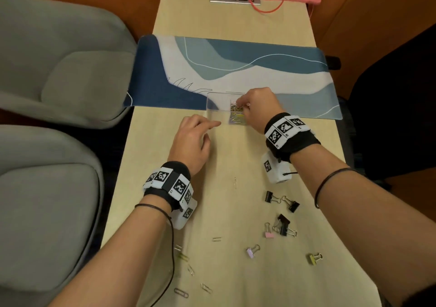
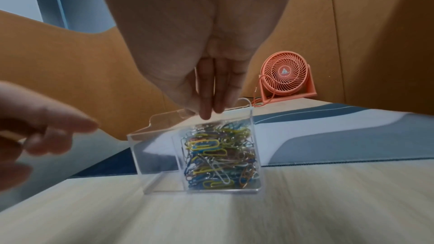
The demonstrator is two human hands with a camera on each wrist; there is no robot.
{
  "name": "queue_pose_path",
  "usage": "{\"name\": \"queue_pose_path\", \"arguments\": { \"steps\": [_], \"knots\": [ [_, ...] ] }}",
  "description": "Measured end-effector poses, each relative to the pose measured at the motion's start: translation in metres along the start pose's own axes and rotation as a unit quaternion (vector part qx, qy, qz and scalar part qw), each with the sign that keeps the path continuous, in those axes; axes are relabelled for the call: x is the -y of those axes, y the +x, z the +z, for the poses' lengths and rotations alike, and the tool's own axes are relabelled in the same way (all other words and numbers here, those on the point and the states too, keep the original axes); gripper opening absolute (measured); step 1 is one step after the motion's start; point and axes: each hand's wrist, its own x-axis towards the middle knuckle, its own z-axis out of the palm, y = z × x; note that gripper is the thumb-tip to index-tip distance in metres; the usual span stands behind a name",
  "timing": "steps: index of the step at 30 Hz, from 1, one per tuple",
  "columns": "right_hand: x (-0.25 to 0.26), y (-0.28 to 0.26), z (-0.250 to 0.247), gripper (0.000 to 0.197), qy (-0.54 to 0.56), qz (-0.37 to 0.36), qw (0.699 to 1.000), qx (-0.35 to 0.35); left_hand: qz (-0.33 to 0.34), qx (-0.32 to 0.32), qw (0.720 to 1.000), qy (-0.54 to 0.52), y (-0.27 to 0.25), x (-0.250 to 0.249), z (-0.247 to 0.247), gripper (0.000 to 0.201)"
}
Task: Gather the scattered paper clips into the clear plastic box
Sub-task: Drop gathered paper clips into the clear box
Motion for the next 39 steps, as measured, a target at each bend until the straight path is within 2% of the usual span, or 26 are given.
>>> {"name": "queue_pose_path", "arguments": {
  "steps": [3, 5, 7, 12, 14, 17, 20, 22, 27, 30, 34, 36, 39],
  "knots": [
    [0.002, -0.019, -0.007, 0.027, 0.026, -0.018, 0.996, -0.078, -0.015, 0.034, 0.999, -0.007, -0.013, 0.006, -0.008, 0.042],
    [0.007, -0.041, -0.001, 0.025, 0.053, -0.034, 0.994, -0.093, -0.034, 0.058, 0.998, -0.014, -0.024, 0.011, -0.016, 0.041],
    [0.011, -0.068, 0.017, 0.027, 0.059, -0.026, 0.996, -0.059, -0.058, 0.086, 0.994, -0.021, -0.041, 0.016, -0.025, 0.041],
    [0.029, -0.137, 0.065, 0.034, 0.015, 0.026, 0.993, 0.11, -0.112, 0.171, 0.979, 0.012, -0.109, 0.017, -0.049, 0.041],
    [0.043, -0.165, 0.076, 0.039, -0.022, 0.02, 0.991, 0.127, -0.121, 0.2, 0.972, 0.028, -0.144, 0.014, -0.055, 0.039],
    [0.064, -0.208, 0.09, 0.055, -0.04, -0.012, 0.993, 0.107, -0.095, 0.233, 0.965, 0.067, -0.194, 0.006, -0.061, 0.038],
    [0.081, -0.246, 0.097, 0.051, -0.015, -0.006, 0.99, 0.142, -0.037, 0.232, 0.967, 0.098, -0.234, -0.002, -0.06, 0.045],
    [0.09, -0.272, 0.103, 0.052, -0.013, -0.029, 0.991, 0.132, 0.001, 0.228, 0.966, 0.123, -0.251, -0.008, -0.056, 0.052],
    [0.107, -0.324, 0.115, 0.062, -0.039, -0.104, 0.987, 0.113, 0.0, 0.26, 0.954, 0.148, -0.281, -0.02, -0.054, 0.064],
    [0.113, -0.35, 0.119, 0.057, -0.056, -0.13, 0.984, 0.108, 0.004, 0.246, 0.955, 0.164, -0.3, -0.025, -0.054, 0.052],
    [0.121, -0.38, 0.128, 0.054, -0.068, -0.123, 0.98, 0.139, -0.009, 0.232, 0.962, 0.146, -0.329, -0.024, -0.055, 0.043],
    [0.125, -0.386, 0.131, 0.053, -0.068, -0.105, 0.981, 0.145, -0.031, 0.208, 0.97, 0.125, -0.339, -0.025, -0.053, 0.032],
    [0.128, -0.376, 0.13, 0.043, 0.002, -0.027, 0.991, 0.128, -0.054, 0.186, 0.975, 0.107, -0.347, -0.03, -0.048, 0.016]
  ]
}}
